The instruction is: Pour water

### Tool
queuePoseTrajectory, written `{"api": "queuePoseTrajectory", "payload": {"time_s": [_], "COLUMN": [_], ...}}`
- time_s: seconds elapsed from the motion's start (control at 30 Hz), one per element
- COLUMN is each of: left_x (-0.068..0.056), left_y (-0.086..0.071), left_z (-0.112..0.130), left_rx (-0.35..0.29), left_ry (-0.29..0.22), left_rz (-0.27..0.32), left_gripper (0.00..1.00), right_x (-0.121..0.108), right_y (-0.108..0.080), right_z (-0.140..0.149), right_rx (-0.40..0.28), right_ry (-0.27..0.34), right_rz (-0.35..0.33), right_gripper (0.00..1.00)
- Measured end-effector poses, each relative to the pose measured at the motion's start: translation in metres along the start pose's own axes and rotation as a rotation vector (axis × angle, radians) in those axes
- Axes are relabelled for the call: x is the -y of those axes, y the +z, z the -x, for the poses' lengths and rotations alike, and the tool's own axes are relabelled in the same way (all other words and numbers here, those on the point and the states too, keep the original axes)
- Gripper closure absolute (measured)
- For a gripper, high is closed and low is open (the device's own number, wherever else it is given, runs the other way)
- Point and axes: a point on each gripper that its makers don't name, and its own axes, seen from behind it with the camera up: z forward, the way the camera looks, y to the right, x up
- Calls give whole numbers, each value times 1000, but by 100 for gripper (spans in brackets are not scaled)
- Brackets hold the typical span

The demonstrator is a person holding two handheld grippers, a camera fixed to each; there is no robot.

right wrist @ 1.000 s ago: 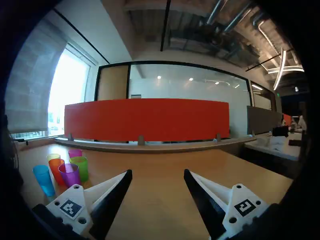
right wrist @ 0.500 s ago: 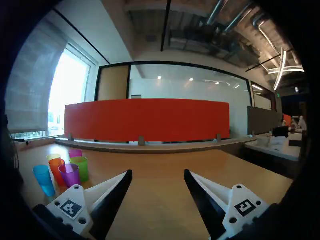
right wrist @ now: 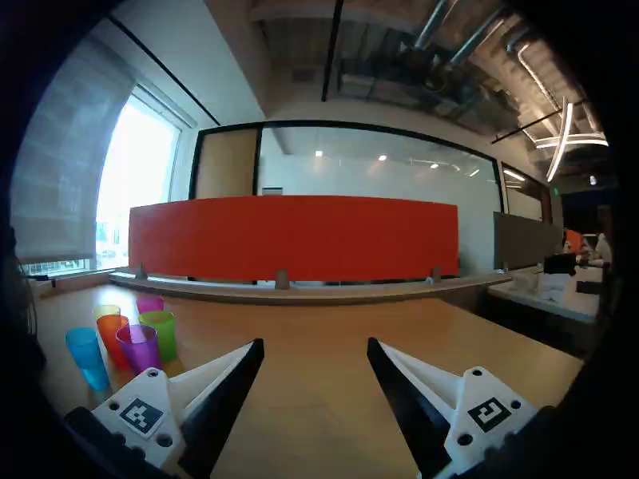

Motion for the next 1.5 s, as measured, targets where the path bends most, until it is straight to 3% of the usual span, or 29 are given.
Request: {"api": "queuePoseTrajectory", "payload": {"time_s": [0.47,0.7,0.9,1.3,1.5], "left_x": [-7,-6,-8,-25,-26], "left_y": [2,9,14,18,22], "left_z": [-34,-45,-67,-112,-124], "left_rx": [-25,-1,-21,-54,-49], "left_ry": [10,-1,13,16,2], "left_rz": [28,38,55,128,153], "left_gripper": [8,8,8,8,8], "right_x": [-2,2,6,0,-2], "right_y": [0,3,7,16,20], "right_z": [-30,-48,-71,-110,-118], "right_rx": [-14,-15,-26,-43,-36], "right_ry": [-31,-67,-73,-60,-67], "right_rz": [-5,-14,-24,-8,-2], "right_gripper": [0,0,0,0,0]}}
